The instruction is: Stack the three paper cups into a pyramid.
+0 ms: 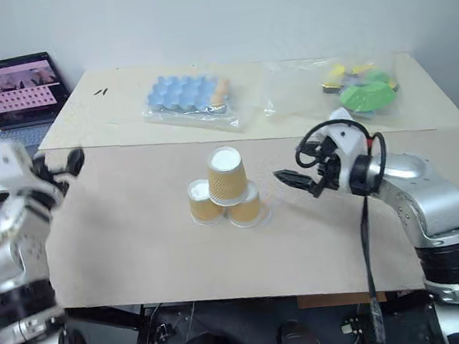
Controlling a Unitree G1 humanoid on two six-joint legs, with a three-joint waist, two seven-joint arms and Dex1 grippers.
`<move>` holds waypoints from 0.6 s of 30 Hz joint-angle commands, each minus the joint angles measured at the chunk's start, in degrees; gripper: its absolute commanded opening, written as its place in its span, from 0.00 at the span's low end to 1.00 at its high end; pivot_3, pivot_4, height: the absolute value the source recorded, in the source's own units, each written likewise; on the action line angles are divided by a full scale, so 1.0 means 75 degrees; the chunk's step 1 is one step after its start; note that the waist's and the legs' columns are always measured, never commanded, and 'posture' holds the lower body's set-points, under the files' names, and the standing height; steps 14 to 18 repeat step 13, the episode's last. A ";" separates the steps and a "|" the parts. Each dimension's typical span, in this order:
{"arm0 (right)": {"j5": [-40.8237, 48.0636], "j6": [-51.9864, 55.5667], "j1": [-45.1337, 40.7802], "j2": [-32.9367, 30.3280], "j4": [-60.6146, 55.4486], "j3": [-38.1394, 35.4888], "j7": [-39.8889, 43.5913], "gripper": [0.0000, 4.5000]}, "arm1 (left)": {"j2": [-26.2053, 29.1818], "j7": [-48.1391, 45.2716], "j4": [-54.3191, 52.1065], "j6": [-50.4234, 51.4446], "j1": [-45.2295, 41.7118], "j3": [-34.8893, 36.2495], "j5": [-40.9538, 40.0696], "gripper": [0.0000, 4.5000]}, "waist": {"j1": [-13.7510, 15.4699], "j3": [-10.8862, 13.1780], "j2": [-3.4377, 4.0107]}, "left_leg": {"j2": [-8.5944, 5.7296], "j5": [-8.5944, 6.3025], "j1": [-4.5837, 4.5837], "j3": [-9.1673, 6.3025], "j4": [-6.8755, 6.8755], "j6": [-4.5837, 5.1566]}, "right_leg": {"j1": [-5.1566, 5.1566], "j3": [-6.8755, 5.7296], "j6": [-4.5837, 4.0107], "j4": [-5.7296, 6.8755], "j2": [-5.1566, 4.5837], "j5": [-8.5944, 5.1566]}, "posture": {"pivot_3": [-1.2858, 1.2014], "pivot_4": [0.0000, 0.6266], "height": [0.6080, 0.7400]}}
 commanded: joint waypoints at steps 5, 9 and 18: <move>-0.2061 -0.2279 -0.0375 0.1636 0.3157 -0.0694 -0.4122 1.00 | -0.0536 0.0763 -0.0096 -0.1269 0.0862 0.0460 0.0023 0.98 | 0.0037 -0.0008 -0.0015 | 0.0002 0.0005 0.0013 0.0008 0.0017 -0.0008 | 0.0002 0.0003 -0.0006 0.0031 -0.0010 0.0005 | 0.52 0.24 0.75; -0.1689 -0.3438 -0.0333 0.2601 0.3647 -0.1682 -0.5121 1.00 | -0.0698 0.0805 0.0209 -0.1857 0.0910 0.0410 0.0016 0.98 | -0.0011 -0.0008 -0.0013 | 0.0003 0.0010 0.0013 0.0015 0.0014 -0.0017 | -0.0014 0.0015 -0.0005 0.0053 -0.0005 0.0004 | 0.52 0.24 0.75; -0.1660 -0.3958 -0.0197 0.2901 0.3939 -0.1920 -0.5308 1.00 | -0.0704 0.0659 0.0689 -0.2368 0.0829 0.0339 -0.0022 0.98 | -0.0056 -0.0009 -0.0013 | 0.0001 0.0009 0.0012 0.0017 0.0015 -0.0015 | -0.0011 0.0016 -0.0005 0.0047 -0.0004 0.0004 | 0.52 0.24 0.75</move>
